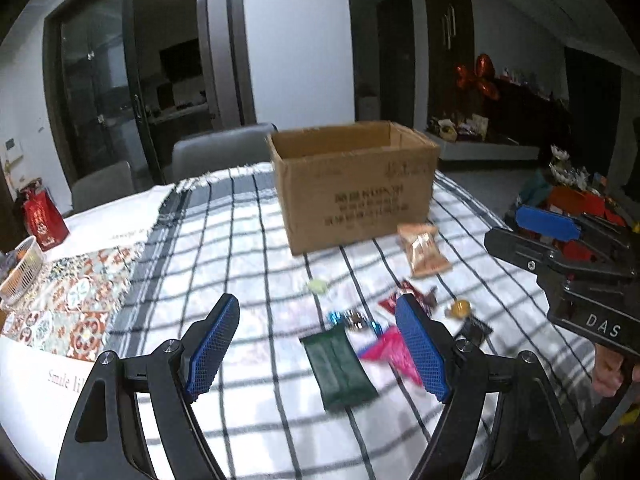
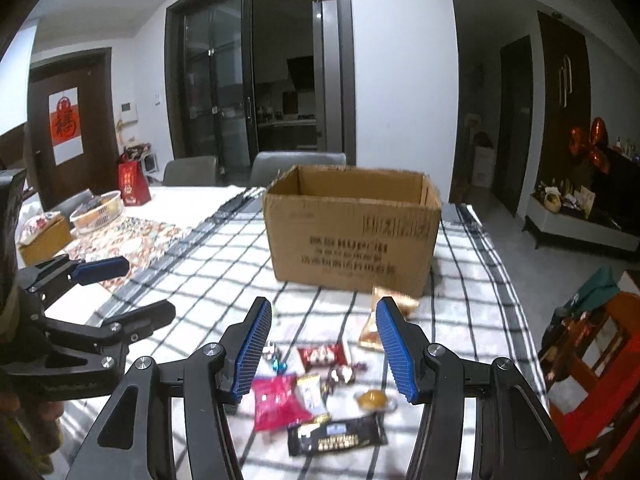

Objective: Organize snacks
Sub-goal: 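Move both tools back over the remaining snacks on the table, then grasp the pink packet with the left gripper while the right gripper grasps the yellow round candy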

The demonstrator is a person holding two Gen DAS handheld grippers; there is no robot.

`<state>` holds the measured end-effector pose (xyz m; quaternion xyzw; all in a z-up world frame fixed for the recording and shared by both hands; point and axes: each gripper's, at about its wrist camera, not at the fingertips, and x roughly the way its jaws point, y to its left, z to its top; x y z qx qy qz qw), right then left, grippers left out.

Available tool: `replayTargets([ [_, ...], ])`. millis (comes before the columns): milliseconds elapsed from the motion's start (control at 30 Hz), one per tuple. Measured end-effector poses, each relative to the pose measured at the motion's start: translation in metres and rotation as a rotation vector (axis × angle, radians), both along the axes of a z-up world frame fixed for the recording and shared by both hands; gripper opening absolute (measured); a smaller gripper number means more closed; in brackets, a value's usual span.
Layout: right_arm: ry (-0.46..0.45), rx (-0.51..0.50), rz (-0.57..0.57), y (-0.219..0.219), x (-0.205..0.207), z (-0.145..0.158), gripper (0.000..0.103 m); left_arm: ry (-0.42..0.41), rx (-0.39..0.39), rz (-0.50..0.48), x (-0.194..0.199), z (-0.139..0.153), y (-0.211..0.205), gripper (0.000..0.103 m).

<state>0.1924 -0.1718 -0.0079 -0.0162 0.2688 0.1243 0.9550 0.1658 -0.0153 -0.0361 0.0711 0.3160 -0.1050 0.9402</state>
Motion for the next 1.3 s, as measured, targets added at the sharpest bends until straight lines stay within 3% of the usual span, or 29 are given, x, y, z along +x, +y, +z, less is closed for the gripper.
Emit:
replayTargets([
  [267, 0.07, -0.021, -0.006, -0.008, -0.009, -0.026, 0.055, 0.053, -0.032, -0.026, -0.009, -0.025, -0.011, 0.08],
  [600, 0.124, -0.022, 0.009, -0.028, 0.005, -0.057, 0.055, 0.193, -0.113, -0.043, 0.007, -0.056, -0.033, 0.079],
  [900, 0.188, -0.005, 0.015, -0.04, 0.028, -0.086, 0.054, 0.298, -0.141, 0.013, 0.032, -0.084, -0.048, 0.072],
  [1000, 0.21, 0.007, 0.022, -0.042, 0.033, -0.093, 0.047, 0.334, -0.161, 0.029, 0.039, -0.092, -0.052, 0.072],
  [1300, 0.229, 0.029, 0.018, -0.044, 0.044, -0.105, 0.041, 0.394, -0.171, 0.079, 0.055, -0.106, -0.061, 0.07],
])
